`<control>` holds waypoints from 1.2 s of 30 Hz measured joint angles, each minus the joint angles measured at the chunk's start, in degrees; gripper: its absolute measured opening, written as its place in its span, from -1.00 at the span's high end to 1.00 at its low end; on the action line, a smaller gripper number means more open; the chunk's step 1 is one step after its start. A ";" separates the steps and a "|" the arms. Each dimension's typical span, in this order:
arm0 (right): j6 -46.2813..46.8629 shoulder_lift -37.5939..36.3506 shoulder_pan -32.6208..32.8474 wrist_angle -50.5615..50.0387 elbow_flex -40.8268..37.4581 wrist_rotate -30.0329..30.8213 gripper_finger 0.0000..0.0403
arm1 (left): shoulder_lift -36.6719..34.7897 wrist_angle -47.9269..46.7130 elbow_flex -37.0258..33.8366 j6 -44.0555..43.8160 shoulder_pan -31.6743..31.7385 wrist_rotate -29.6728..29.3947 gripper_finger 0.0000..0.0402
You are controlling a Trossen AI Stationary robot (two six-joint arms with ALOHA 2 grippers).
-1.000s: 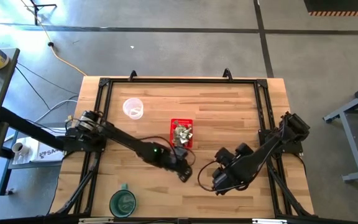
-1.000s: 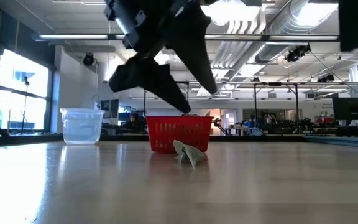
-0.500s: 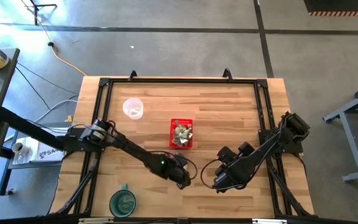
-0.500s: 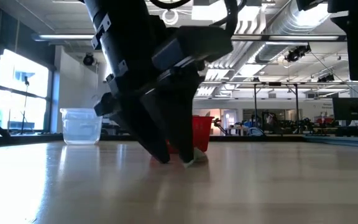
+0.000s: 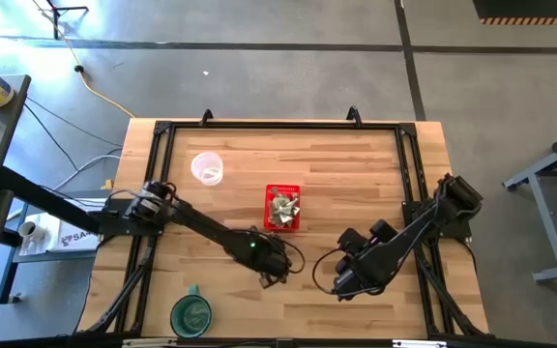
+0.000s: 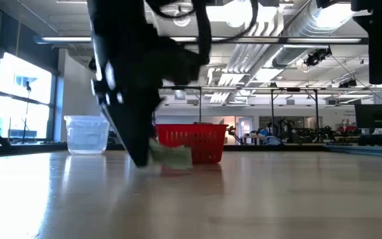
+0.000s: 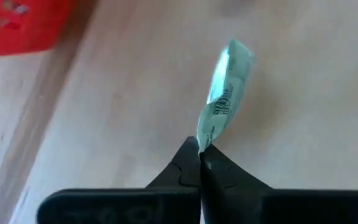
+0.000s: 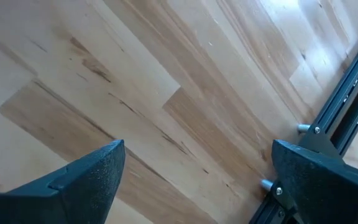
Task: Pick and place Stevia / Truvia into bins
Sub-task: Put the stevia packet into the red basket, then return to Home Position
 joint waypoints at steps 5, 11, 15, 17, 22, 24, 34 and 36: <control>0.00 -0.02 1.33 -0.24 0.00 -0.14 -0.92 | -8.63 -1.26 6.29 4.29 -0.67 1.24 0.89; 0.42 -0.40 2.89 -0.51 0.24 -1.13 -0.87 | -13.68 -8.83 9.97 11.87 5.95 -10.43 0.89; 1.42 -1.09 3.82 -0.25 0.26 -1.90 -0.86 | -12.26 -7.36 7.02 18.74 15.23 -4.15 0.87; 1.33 -1.18 4.16 0.41 0.26 -2.96 -0.86 | -10.61 -5.82 5.16 19.33 18.40 -0.30 0.74; -1.43 -1.24 5.44 6.08 0.26 -3.83 -0.86 | -9.90 -14.11 4.55 16.86 20.56 8.52 0.15; -5.01 -1.40 6.60 9.11 1.43 -3.15 -0.86 | -11.14 -17.42 4.85 16.91 19.39 8.86 -0.06; -20.79 -9.36 -0.05 6.32 28.95 8.19 -0.86 | -34.03 -23.45 14.41 10.76 6.23 3.48 -0.67; -28.54 -11.98 -0.12 11.32 32.28 8.46 -0.87 | -38.46 -13.49 12.09 15.32 0.30 -0.87 -0.73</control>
